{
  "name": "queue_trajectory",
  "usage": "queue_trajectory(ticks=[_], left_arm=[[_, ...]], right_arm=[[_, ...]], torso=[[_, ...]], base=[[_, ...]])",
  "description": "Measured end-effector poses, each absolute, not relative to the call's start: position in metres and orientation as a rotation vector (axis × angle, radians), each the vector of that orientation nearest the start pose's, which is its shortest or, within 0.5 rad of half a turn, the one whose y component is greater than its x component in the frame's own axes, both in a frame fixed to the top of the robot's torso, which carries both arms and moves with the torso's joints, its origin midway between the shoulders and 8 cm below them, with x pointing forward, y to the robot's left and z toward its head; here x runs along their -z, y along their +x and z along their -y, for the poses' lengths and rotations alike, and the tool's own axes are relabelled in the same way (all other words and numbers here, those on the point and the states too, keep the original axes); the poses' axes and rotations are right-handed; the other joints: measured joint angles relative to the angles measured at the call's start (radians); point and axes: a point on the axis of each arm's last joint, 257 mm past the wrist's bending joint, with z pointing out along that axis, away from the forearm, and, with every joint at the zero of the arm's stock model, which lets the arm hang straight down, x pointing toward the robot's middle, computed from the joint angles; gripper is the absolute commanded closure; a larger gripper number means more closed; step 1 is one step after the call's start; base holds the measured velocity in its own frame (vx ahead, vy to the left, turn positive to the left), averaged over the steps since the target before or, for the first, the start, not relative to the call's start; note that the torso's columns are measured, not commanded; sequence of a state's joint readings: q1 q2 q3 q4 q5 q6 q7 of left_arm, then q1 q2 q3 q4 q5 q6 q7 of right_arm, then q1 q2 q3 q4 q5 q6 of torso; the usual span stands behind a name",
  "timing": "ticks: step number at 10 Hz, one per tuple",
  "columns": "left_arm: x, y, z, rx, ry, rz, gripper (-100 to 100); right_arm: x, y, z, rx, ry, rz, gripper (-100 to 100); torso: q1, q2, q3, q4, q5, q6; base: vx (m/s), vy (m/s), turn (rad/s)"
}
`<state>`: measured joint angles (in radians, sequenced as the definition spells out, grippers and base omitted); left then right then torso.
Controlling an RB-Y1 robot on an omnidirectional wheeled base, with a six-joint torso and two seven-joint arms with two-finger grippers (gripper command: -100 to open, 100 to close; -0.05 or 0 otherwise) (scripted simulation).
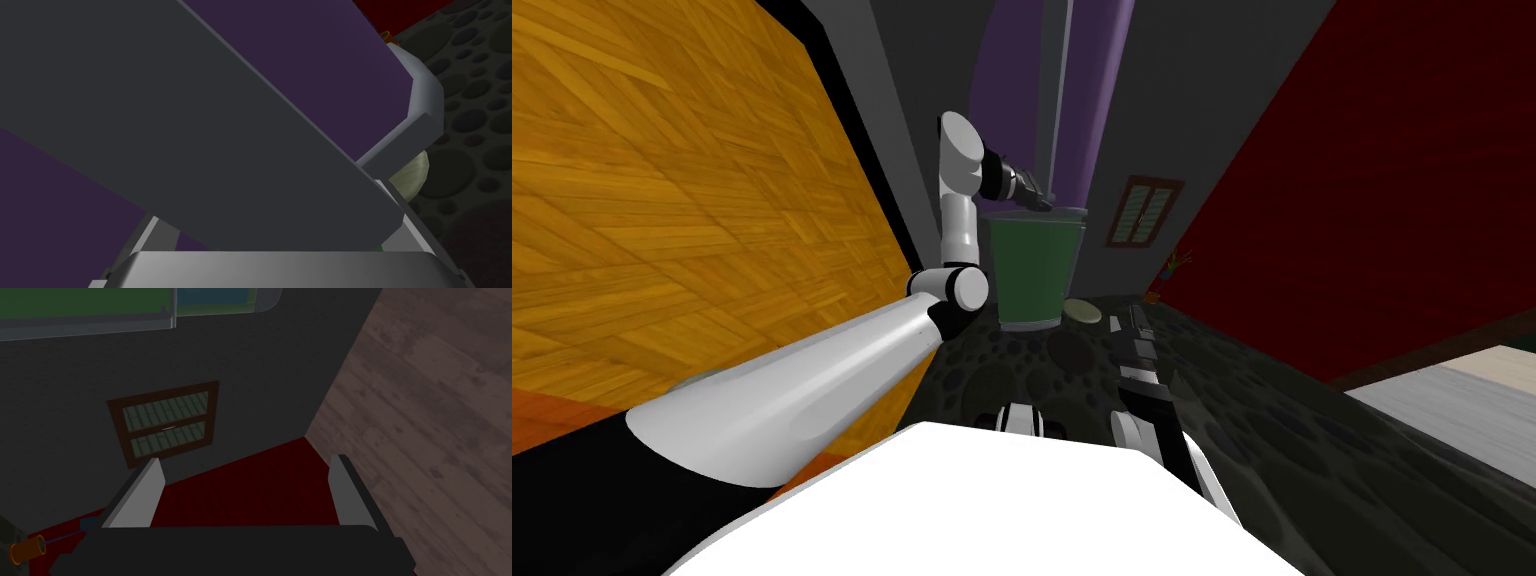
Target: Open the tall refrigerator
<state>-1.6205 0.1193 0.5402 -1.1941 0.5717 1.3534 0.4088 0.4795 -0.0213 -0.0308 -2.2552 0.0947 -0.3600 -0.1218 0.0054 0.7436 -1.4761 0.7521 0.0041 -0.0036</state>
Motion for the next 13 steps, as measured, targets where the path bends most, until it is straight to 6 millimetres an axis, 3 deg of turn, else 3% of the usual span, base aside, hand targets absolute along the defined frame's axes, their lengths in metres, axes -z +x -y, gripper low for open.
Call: queue_trajectory(ticks=[3, 11, 13], left_arm=[[-0.315, 0.6, 0.01, 2.176, -1.611, -1.556, -100], [-0.322, 0.639, 0.001, 2.086, -1.655, -1.427, -100], [-0.325, 0.649, -0.005, 2.086, -1.655, -1.391, -100]], right_arm=[[0.008, 0.372, 0.284, -1.286, 0.756, -0.742, 0], [0.008, 0.372, 0.284, -1.286, 0.756, -0.742, 0], [0.008, 0.372, 0.284, -1.286, 0.756, -0.742, 0]], torso=[[0.002, 0.002, 0.003, -0.001, 0.001, -0.001], [0.002, 0.006, 0.006, 0.002, 0.0, 0.002], [0.004, 0.007, 0.007, 0.004, 0.002, -0.002]], base=[[-0.03, 0.06, -0.06], [-0.061, 0.085, -0.181], [-0.017, 0.021, 0.013]])
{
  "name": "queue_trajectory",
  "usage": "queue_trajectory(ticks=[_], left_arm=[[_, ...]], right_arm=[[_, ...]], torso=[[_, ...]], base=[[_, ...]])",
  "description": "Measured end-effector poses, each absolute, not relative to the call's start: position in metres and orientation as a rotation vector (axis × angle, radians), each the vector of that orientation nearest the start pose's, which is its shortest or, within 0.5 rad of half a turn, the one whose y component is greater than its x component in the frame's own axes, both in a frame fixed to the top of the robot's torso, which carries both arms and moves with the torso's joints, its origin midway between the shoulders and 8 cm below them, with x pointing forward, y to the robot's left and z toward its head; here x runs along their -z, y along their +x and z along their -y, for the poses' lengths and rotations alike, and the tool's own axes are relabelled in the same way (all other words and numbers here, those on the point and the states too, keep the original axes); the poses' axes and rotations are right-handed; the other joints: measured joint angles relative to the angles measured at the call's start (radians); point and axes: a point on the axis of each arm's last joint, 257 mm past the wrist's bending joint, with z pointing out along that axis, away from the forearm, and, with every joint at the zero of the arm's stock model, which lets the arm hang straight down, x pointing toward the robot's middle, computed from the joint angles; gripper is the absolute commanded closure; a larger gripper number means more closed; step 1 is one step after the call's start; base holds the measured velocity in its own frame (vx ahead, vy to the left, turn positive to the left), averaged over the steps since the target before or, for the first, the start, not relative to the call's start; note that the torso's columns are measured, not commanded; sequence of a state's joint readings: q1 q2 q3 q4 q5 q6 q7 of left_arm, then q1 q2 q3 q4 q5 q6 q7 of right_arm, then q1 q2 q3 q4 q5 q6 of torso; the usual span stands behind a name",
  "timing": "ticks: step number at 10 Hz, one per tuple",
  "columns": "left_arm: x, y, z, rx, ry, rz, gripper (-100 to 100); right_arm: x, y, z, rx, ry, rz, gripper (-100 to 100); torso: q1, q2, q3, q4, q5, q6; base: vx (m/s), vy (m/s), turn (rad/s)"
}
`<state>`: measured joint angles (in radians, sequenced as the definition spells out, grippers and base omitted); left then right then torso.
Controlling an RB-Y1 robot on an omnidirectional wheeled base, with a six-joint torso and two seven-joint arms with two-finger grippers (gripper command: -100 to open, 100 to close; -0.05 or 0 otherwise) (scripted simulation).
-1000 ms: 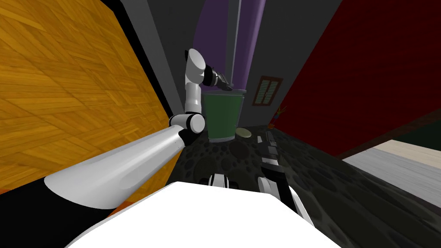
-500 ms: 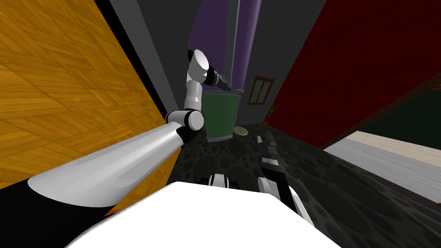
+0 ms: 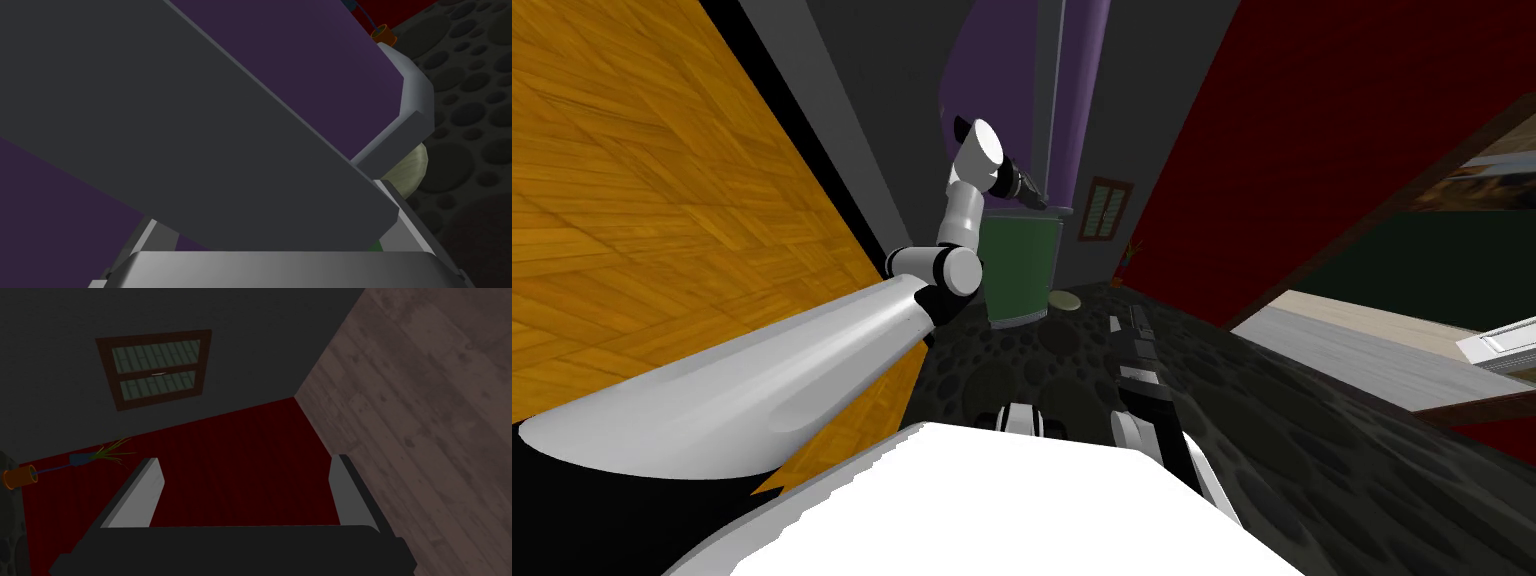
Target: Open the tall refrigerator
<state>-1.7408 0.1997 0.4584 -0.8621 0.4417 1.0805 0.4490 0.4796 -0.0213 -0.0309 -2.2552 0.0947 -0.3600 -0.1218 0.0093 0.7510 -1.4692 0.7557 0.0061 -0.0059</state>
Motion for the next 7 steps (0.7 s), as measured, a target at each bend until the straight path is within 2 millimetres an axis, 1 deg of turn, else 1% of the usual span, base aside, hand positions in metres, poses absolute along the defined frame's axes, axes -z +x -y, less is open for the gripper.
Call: queue_trajectory(ticks=[1, 2, 3, 4, 5, 7], left_arm=[[-0.324, 0.647, -0.004, 2.087, -1.653, -1.387, -100], [-0.327, 0.652, -0.012, 2.059, -1.664, -1.369, -100], [-0.33, 0.657, -0.017, 2.048, -1.667, -1.351, -100], [-0.33, 0.658, -0.015, 2.053, -1.658, -1.336, -100], [-0.331, 0.664, -0.023, 2.028, -1.662, -1.314, -100], [-0.332, 0.672, -0.026, 2.016, -1.664, -1.287, -100]], right_arm=[[0.008, 0.372, 0.284, -1.286, 0.756, -0.742, 0], [0.008, 0.372, 0.284, -1.286, 0.756, -0.742, 0], [0.008, 0.372, 0.284, -1.286, 0.756, -0.742, 0], [0.008, 0.372, 0.284, -1.286, 0.756, -0.743, 0], [0.008, 0.372, 0.284, -1.286, 0.756, -0.742, 0], [0.008, 0.372, 0.284, -1.286, 0.756, -0.743, 0]], torso=[[-0.001, -0.001, -0.001, 0.001, 0.0, 0.0], [0.001, 0.002, 0.0, 0.001, -0.001, 0.003], [0.001, 0.004, 0.003, 0.001, -0.001, 0.002], [-0.001, 0.003, 0.003, 0.001, -0.001, 0.0], [-0.001, 0.004, 0.003, 0.001, -0.002, 0.003], [-0.003, 0.003, 0.003, 0.002, -0.002, 0.001]], base=[[-0.047, 0.069, -0.29], [-0.073, 0.092, -0.224], [-0.042, 0.046, -0.005], [-0.075, 0.084, -0.25], [-0.092, 0.109, -0.174], [-0.034, 0.026, -0.01]])
